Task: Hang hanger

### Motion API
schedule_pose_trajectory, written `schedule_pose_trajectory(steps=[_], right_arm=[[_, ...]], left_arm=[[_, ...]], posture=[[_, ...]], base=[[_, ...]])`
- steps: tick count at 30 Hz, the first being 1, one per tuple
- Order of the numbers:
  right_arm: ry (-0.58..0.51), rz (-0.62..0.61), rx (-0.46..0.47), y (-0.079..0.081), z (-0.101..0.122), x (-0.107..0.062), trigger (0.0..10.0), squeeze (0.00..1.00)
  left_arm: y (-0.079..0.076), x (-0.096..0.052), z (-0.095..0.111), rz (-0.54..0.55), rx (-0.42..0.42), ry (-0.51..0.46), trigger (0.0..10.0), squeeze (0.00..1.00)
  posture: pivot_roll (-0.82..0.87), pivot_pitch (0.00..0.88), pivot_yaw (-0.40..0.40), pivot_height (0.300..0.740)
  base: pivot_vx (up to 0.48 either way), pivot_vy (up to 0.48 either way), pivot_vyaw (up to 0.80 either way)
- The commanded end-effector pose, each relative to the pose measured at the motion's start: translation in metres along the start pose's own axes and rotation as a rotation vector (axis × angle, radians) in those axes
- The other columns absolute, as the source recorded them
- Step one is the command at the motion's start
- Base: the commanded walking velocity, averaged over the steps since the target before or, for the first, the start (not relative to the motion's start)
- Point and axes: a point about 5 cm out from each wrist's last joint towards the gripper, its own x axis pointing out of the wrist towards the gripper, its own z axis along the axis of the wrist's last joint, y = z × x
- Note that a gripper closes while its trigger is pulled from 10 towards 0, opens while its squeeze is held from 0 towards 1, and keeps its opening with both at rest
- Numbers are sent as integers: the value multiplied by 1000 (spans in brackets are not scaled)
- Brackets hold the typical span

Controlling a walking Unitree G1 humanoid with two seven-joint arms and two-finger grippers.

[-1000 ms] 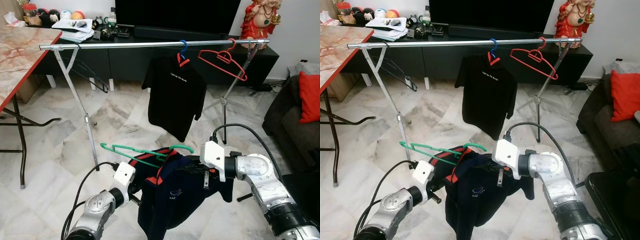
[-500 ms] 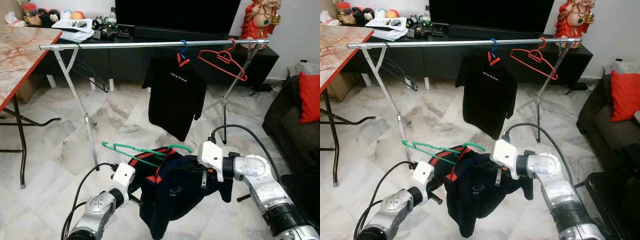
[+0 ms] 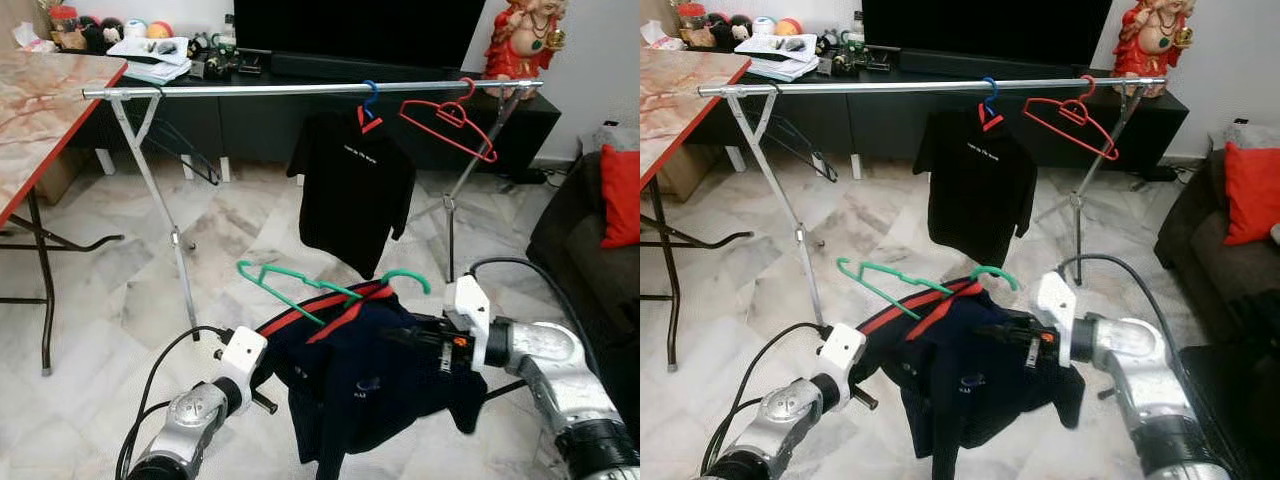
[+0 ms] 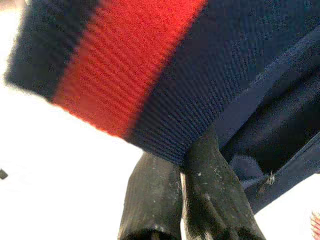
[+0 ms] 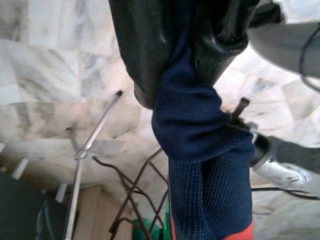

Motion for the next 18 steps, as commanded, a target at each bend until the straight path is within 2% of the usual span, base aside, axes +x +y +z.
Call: schedule_pose_trajectory(steps=[1,2,3,5,7,11,13,18], right_arm=[[-29,-23,10,-4,3,-19,0,0],[1,27,29,2,-4,-29,0,0],[1,27,29,2,-4,-29,0,0],[160,77,57,7,-23,-55,0,0],[290,60,52,6,-33,-72,0,0],[363,51,47,5,-38,-79,0,0],[569,46,-10,6,-54,-88,0,0],[622,25,-35,5,-59,-89,0,0]], left_arm=[[2,-5,-13,23,-20,63,0,0],[2,-5,-13,25,-18,65,0,0],[2,-5,-13,25,-18,65,0,0],[3,-6,-15,29,-13,74,0,0],[4,-7,-17,30,-10,82,0,0],[4,-7,-17,30,-9,84,0,0],[4,-7,-17,29,-9,86,0,0],[4,-7,-17,28,-7,88,0,0]], posture=[[-5,105,-111,740],[-4,106,-111,740],[-4,106,-111,740],[-13,108,-107,740],[-13,108,-105,740],[-11,108,-101,740],[-13,108,-100,740],[-14,107,-99,740]], base=[[0,0,0],[0,0,0],[0,0,0],[0,0,0],[0,0,0],[0,0,0],[0,0,0],[0,0,0]])
